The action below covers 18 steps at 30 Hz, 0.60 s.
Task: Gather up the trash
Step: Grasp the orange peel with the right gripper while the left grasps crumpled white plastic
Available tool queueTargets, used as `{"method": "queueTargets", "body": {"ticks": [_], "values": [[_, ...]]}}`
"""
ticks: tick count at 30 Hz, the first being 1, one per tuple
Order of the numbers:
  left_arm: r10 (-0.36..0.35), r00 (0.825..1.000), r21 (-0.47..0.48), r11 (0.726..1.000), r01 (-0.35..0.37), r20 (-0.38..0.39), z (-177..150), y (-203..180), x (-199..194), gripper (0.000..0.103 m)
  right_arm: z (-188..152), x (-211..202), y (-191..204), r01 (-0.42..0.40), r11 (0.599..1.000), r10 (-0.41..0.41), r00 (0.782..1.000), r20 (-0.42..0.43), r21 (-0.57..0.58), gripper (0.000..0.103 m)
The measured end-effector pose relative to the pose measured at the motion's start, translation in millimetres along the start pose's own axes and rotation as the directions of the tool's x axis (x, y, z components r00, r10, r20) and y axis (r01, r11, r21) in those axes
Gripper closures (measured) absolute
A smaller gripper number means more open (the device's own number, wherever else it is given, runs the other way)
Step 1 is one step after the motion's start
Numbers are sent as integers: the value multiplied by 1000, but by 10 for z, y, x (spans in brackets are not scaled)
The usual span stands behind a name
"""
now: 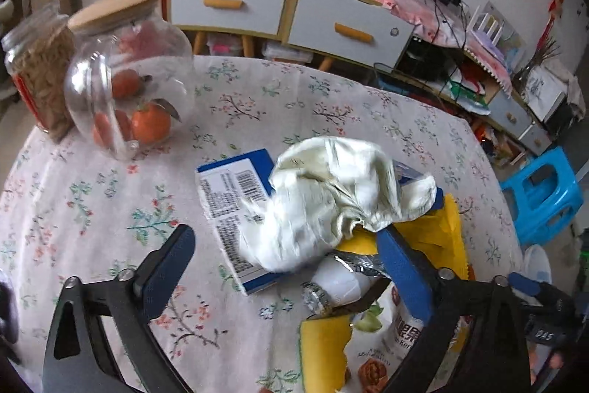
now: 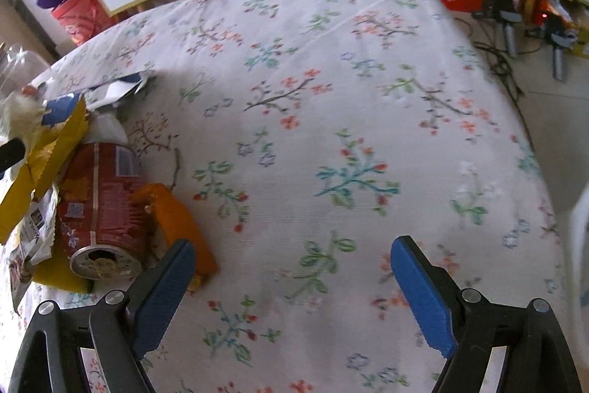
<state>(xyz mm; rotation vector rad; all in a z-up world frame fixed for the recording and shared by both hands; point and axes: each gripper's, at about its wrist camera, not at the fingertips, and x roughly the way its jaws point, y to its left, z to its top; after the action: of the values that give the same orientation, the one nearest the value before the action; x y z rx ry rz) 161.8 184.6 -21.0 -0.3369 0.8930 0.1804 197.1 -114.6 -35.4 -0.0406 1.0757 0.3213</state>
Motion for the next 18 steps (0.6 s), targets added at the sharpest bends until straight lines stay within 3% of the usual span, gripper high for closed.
{"method": "queueTargets", "body": {"ticks": [5,10,12,13,15,17,18], "values": [[-59,998,-4,998,60,12,-8,3,42,26,17,120,113,-28,999,28,1000,-6,-15,15],[-71,997,-1,997,71,24,-14,12,40,52,4,192,229,-61,997,61,998,-12,-45,22],[-72,997,-5,997,72,22,-10,22,43,69,-13,220,275,-61,996,61,998,-14,-66,24],[-70,997,-4,998,70,19,-11,19,49,74,-21,231,306,-61,995,60,998,-11,-83,28],[-59,998,2,998,59,16,-17,24,46,93,-38,244,379,-49,990,49,999,-3,-131,32],[-43,999,5,999,43,12,-27,13,51,97,-56,246,414,-41,988,42,999,6,-150,39],[-38,999,1,999,38,14,-31,15,44,100,-61,243,427,-44,987,46,999,11,-156,49]]}}
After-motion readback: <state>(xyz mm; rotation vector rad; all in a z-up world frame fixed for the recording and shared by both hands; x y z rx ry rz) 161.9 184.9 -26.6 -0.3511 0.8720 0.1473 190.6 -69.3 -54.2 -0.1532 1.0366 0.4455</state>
